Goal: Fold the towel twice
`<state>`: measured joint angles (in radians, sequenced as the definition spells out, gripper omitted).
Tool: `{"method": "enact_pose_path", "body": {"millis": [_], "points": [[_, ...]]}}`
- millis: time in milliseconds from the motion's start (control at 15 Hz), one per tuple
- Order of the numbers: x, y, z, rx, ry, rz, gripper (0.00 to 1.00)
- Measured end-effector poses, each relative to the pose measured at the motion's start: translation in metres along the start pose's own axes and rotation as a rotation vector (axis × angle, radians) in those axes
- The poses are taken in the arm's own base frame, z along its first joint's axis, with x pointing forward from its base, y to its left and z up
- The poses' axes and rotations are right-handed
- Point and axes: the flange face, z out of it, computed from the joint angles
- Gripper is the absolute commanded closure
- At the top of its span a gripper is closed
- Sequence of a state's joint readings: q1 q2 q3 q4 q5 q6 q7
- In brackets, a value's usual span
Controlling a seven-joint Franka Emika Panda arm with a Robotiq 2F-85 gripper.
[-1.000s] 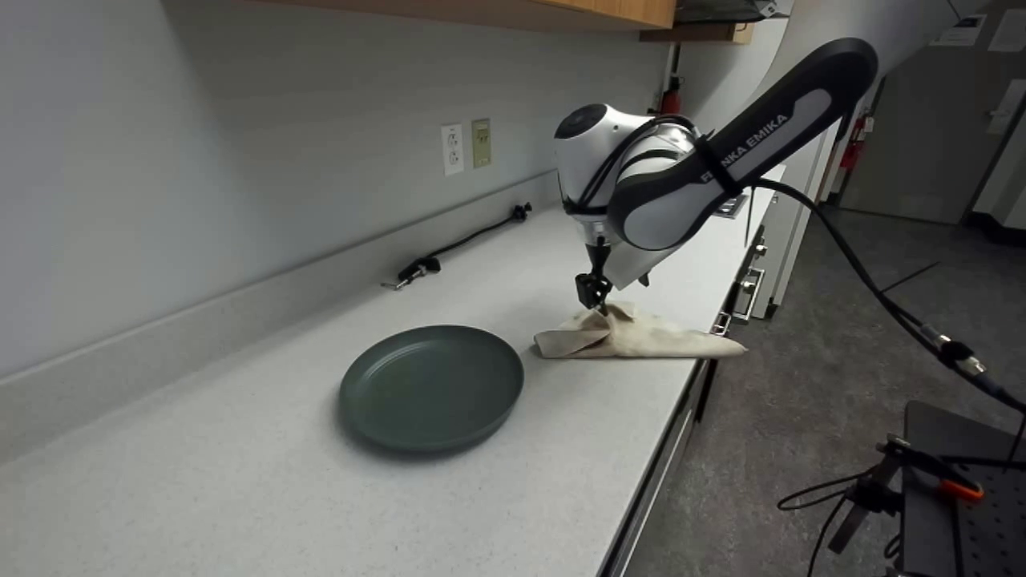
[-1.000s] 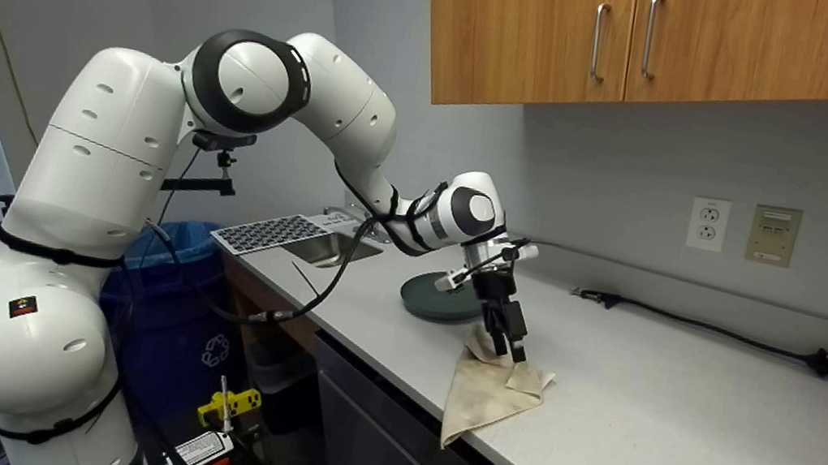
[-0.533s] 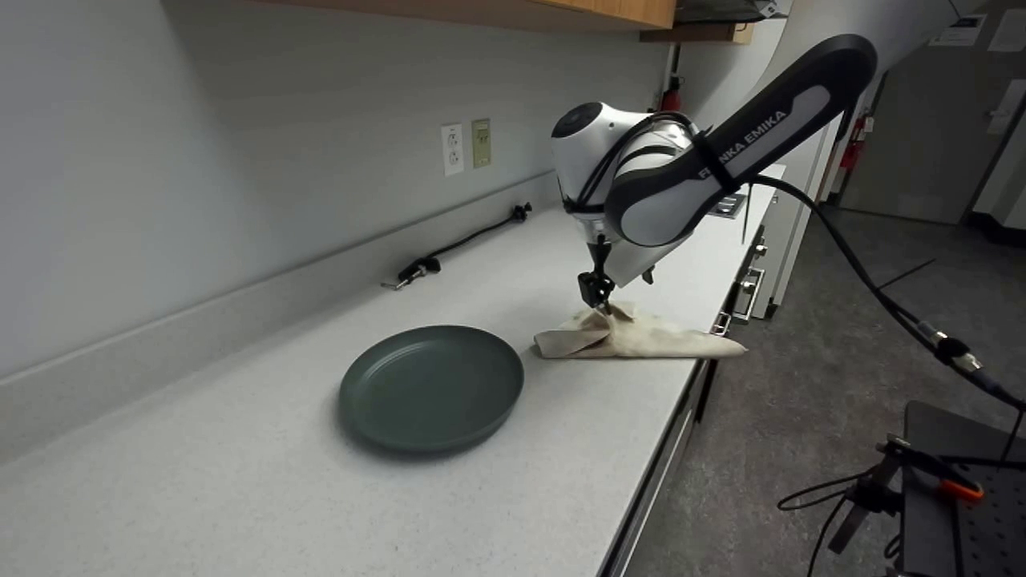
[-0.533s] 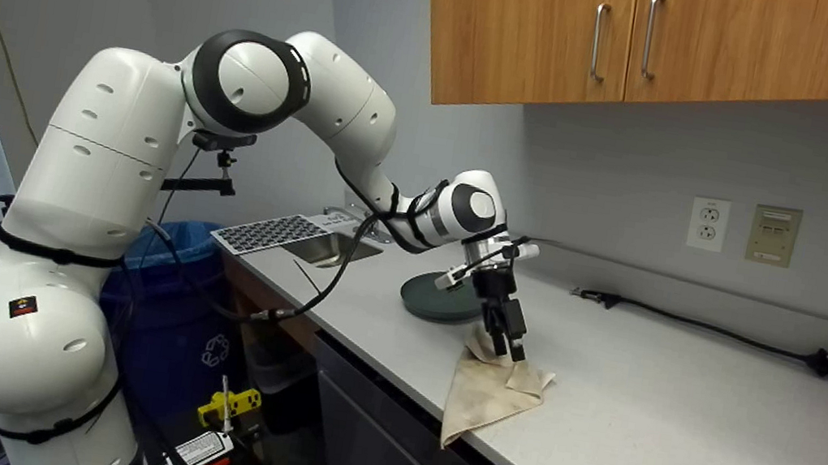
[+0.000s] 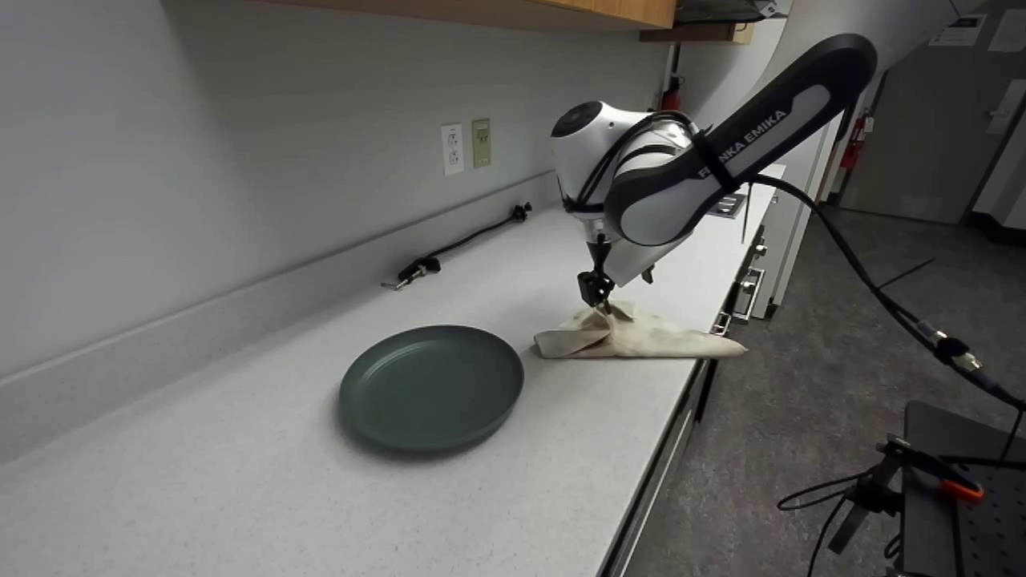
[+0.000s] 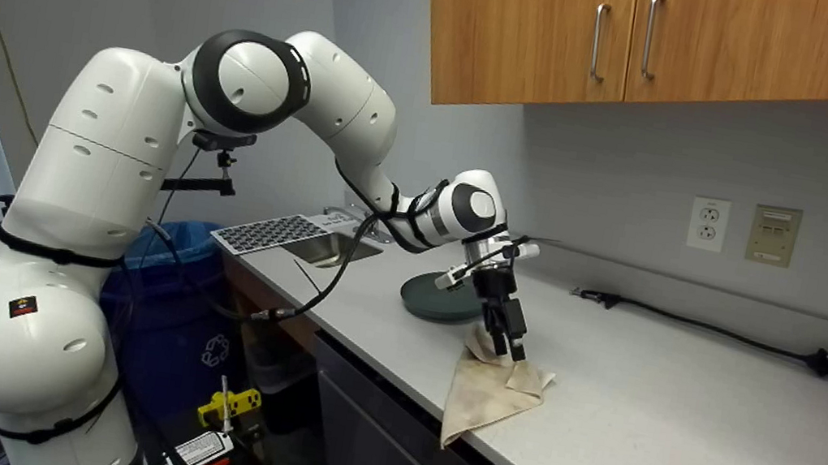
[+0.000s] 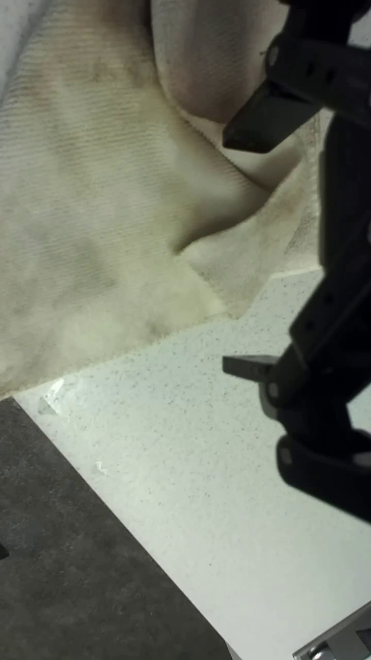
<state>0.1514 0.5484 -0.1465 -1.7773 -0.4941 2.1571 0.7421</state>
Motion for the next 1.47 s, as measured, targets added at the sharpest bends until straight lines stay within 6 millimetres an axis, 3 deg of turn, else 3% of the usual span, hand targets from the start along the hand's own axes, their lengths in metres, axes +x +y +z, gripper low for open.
{"method": "enact_pose_path", "body": {"millis": [1467], "points": [[0.0016,0.0046,0.0029,-0.022,0.009,0.005,0.0]]}}
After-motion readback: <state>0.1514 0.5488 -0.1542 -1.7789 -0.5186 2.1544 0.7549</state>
